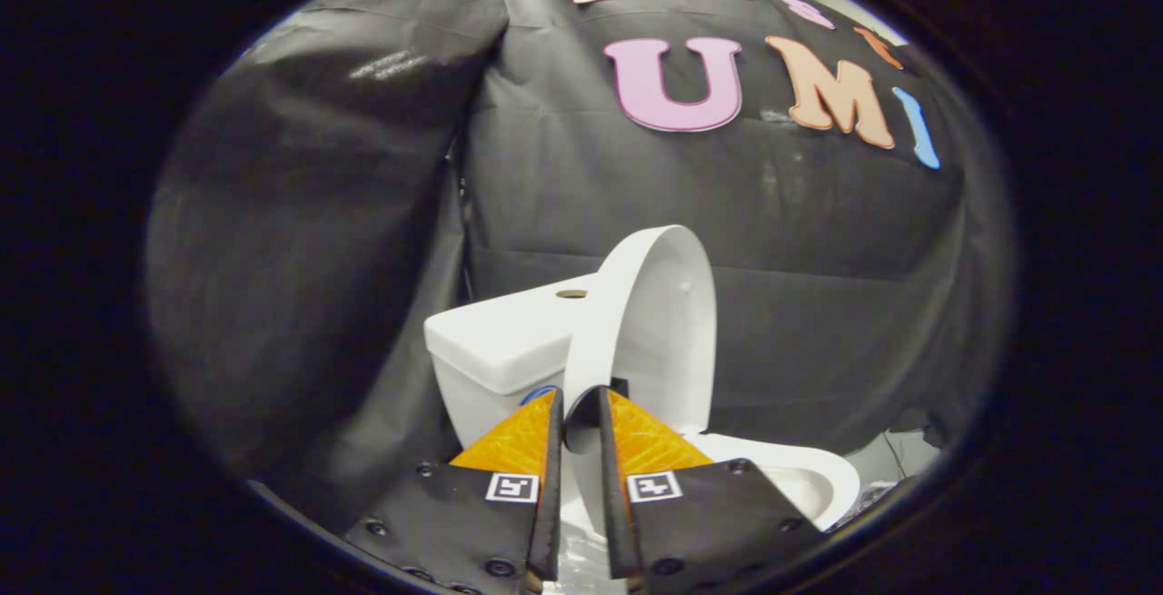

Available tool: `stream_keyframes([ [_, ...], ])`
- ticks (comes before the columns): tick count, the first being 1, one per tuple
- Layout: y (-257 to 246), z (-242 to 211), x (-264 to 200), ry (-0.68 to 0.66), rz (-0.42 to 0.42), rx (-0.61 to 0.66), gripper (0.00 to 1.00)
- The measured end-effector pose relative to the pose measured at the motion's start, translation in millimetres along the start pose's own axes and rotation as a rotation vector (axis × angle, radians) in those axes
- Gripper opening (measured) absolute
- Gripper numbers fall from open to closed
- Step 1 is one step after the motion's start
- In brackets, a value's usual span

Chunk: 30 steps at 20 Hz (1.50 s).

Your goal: Open the toilet lid.

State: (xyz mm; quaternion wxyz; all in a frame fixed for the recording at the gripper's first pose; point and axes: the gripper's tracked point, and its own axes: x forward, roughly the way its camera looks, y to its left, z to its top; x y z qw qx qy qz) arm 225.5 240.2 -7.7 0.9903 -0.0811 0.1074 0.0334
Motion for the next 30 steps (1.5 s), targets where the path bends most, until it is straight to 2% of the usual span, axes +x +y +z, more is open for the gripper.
stream_keyframes([
  [6,-5.3,53.5,-27.9,-0.139,0.027,-0.119,0.37],
  [8,-28.7,67.4,-42.5,-0.166,0.013,-0.15,0.44],
  [10,-69.8,73.4,-62.0,-0.194,-0.035,-0.139,0.51],
  [15,-174.8,64.4,-115.1,-0.252,-0.182,-0.035,0.51],
  [21,-286.6,29.7,-171.4,-0.216,-0.304,-0.034,0.51],
  [23,-308.1,14.9,-182.9,-0.189,-0.291,-0.043,0.51],
  [26,-312.7,-10.1,-190.7,-0.135,-0.154,-0.082,0.51],
  [28,-338.6,-35.9,-198.6,-0.08,-0.169,-0.089,0.51],
  [30,-347.5,-53.0,-202.5,-0.055,-0.147,-0.052,0.51],
])
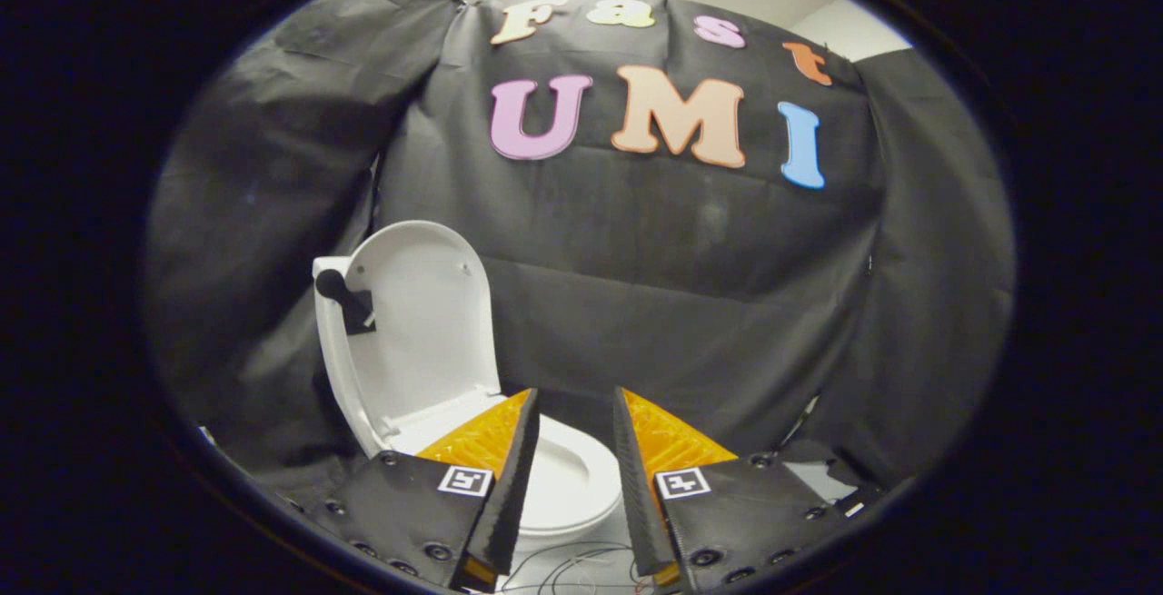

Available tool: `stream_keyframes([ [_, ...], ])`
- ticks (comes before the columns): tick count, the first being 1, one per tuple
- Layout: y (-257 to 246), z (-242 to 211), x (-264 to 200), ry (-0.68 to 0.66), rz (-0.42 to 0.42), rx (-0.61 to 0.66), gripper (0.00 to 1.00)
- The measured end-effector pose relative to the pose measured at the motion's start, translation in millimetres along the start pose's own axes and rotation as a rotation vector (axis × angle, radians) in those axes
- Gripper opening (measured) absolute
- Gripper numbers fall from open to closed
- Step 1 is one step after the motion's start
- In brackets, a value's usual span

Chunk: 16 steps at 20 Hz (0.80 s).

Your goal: Open the toilet lid.

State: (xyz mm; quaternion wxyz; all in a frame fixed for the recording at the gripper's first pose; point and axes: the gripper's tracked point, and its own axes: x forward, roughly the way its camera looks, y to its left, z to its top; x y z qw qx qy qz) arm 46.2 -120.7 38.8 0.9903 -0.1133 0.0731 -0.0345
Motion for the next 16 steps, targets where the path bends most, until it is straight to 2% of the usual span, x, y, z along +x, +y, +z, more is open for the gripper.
stream_keyframes([
  [8,-25.6,-36.1,-14.9,0.122,-0.049,0.052,0.51],
  [10,-16.5,-33.5,-26.2,0.112,-0.002,0.093,0.51],
  [16,-22.9,-17.6,-52.9,0.044,-0.01,0.126,0.51],
])
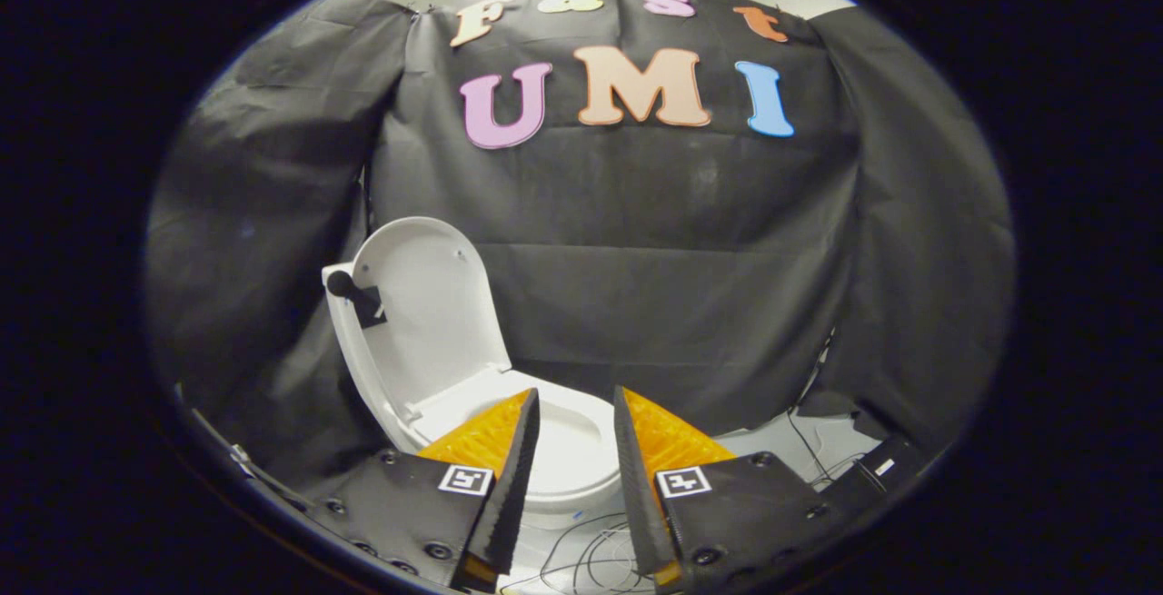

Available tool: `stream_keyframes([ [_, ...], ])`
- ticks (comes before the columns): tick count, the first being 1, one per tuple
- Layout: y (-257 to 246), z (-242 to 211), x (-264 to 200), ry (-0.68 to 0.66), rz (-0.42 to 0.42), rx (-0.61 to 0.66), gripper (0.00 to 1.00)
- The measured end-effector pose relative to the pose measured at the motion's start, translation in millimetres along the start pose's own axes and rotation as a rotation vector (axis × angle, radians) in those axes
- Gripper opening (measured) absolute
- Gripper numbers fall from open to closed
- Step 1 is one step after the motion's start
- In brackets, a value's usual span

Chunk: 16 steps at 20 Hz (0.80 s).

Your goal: Open the toilet lid.

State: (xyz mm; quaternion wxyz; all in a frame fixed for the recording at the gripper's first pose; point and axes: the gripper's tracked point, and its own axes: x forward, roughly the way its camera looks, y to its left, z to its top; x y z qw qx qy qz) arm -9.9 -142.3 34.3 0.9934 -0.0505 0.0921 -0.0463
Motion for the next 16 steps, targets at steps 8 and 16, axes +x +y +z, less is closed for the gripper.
stream_keyframes([
  [8,1.8,26.6,-24.6,-0.152,0.0,-0.011,0.51],
  [16,-1.2,25.0,-42.3,-0.149,-0.005,0.022,0.57],
])
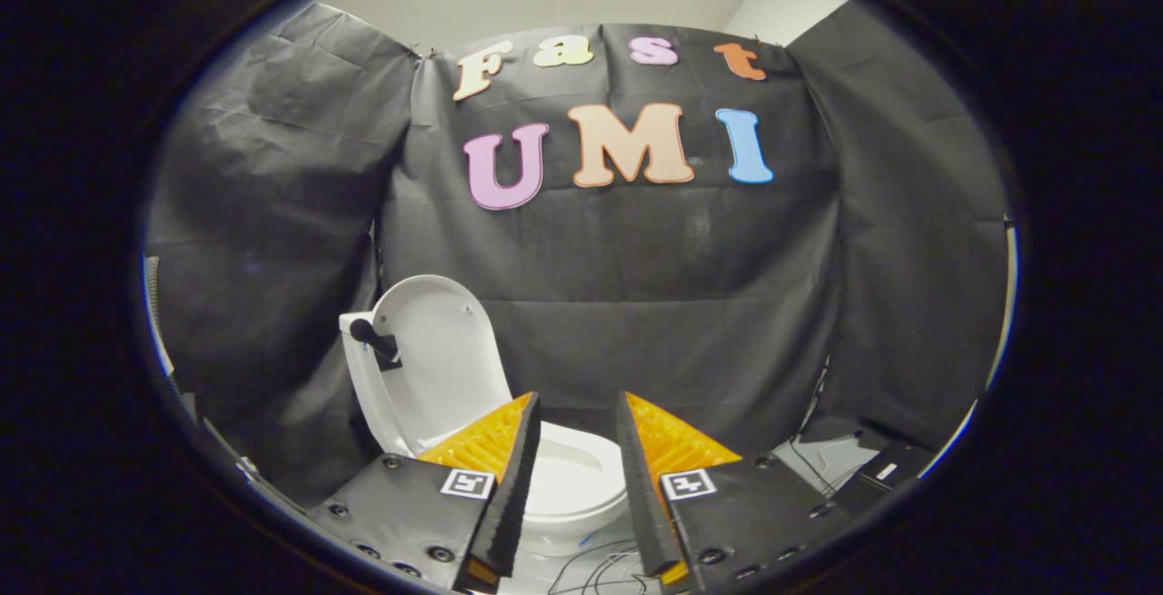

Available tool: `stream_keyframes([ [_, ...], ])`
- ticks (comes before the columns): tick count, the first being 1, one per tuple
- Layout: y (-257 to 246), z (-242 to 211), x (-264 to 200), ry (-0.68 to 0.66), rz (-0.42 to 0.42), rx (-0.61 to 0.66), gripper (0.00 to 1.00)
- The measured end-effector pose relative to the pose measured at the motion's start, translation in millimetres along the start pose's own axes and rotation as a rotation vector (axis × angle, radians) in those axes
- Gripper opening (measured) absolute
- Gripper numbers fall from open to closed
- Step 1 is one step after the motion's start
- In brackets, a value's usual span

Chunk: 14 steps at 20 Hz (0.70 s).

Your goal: Open the toilet lid.

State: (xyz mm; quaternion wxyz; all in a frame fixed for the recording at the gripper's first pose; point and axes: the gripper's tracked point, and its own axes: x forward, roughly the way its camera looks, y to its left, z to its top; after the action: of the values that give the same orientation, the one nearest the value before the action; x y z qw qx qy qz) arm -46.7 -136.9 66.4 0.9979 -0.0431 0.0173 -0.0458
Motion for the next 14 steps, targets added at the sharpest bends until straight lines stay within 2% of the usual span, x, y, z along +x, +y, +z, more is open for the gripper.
stream_keyframes([
  [8,2.5,-5.6,6.7,-0.005,0.004,-0.002,1.0],
  [14,1.6,-8.2,9.4,-0.008,0.005,-0.001,1.0],
])
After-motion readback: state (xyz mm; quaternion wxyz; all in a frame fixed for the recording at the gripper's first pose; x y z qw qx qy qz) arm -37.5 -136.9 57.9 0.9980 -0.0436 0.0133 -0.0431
